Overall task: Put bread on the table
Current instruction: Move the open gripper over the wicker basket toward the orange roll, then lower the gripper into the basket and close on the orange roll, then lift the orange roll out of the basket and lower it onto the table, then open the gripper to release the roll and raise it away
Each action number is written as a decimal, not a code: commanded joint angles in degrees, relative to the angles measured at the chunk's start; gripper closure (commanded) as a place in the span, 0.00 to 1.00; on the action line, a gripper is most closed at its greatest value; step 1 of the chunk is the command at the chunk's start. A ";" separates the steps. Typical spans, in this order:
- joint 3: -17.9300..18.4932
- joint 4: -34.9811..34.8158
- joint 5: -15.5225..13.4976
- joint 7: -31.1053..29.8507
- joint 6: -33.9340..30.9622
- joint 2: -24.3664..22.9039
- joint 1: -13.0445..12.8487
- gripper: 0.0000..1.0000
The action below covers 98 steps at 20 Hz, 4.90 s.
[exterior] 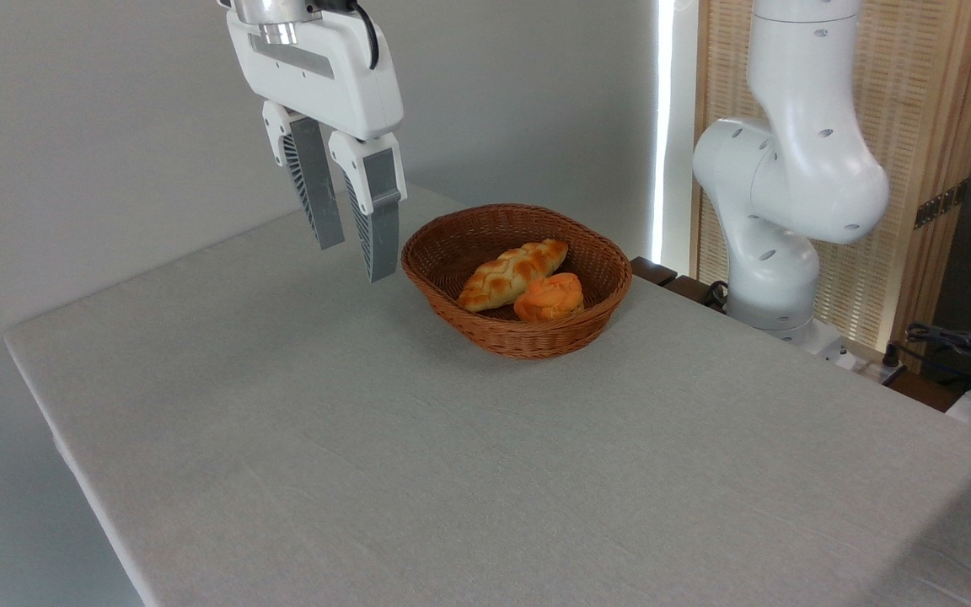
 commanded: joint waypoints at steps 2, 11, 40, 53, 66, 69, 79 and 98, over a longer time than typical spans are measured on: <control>0.39 1.17 0.22 -0.53 -1.76 0.19 -0.17 0.00; -0.05 -1.71 0.22 -0.97 -1.59 -1.91 -0.17 0.00; -0.93 -49.62 1.62 -5.01 8.25 -23.90 -17.31 0.00; -1.63 -52.97 1.71 -3.08 12.04 -23.19 -17.75 0.56; -0.84 -44.55 1.62 -3.25 3.08 -22.31 -17.84 0.57; -0.23 -36.66 1.54 -3.52 -1.04 -16.62 -17.84 0.57; 7.59 -16.59 0.04 -3.34 6.12 -0.17 -14.85 0.54; 7.42 -12.10 1.80 -5.97 16.87 11.26 -13.53 0.00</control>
